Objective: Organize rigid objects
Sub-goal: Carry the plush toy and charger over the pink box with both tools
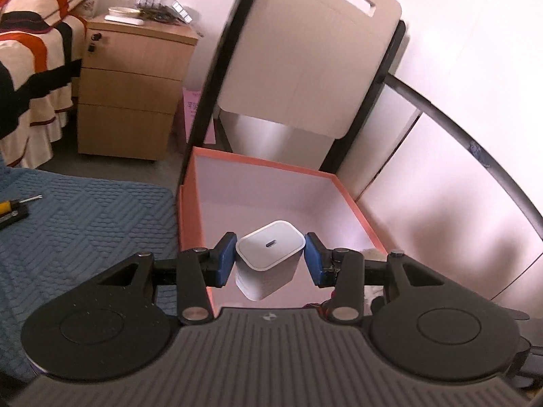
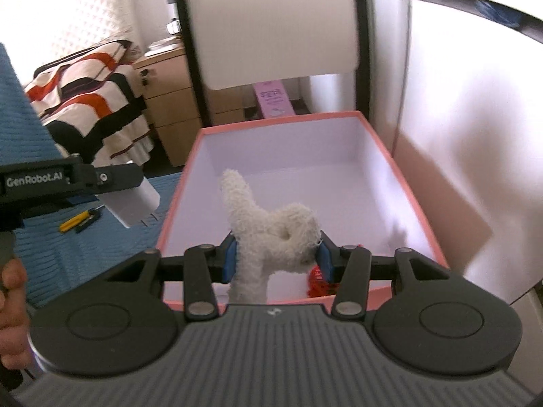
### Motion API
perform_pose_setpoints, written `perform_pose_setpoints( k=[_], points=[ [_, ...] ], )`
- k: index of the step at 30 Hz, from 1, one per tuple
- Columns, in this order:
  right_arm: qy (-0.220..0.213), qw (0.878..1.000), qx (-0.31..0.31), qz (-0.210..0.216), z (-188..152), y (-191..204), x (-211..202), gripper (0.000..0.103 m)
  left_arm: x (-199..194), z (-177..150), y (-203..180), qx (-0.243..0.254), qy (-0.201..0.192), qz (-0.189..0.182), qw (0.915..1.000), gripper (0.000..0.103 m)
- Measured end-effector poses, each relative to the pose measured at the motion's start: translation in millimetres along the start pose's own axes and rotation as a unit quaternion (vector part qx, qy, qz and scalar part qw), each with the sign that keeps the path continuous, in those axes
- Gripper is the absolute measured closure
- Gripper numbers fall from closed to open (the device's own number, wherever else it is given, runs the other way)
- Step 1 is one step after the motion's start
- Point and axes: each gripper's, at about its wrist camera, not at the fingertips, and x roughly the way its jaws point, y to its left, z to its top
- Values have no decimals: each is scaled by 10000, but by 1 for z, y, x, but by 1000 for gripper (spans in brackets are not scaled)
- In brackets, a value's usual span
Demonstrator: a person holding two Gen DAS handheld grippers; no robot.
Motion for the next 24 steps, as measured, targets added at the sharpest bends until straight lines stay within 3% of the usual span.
perform_pose_setpoints(
  k=[11, 24],
  points=[
    [499, 9987, 88, -105, 16, -44, 42, 53, 77, 11, -15, -129, 642, -124, 9978, 53],
    [1125, 9936, 91, -50, 37, -69, 101, 53, 139, 19, -18, -227, 1013, -57, 9946, 54]
  ],
)
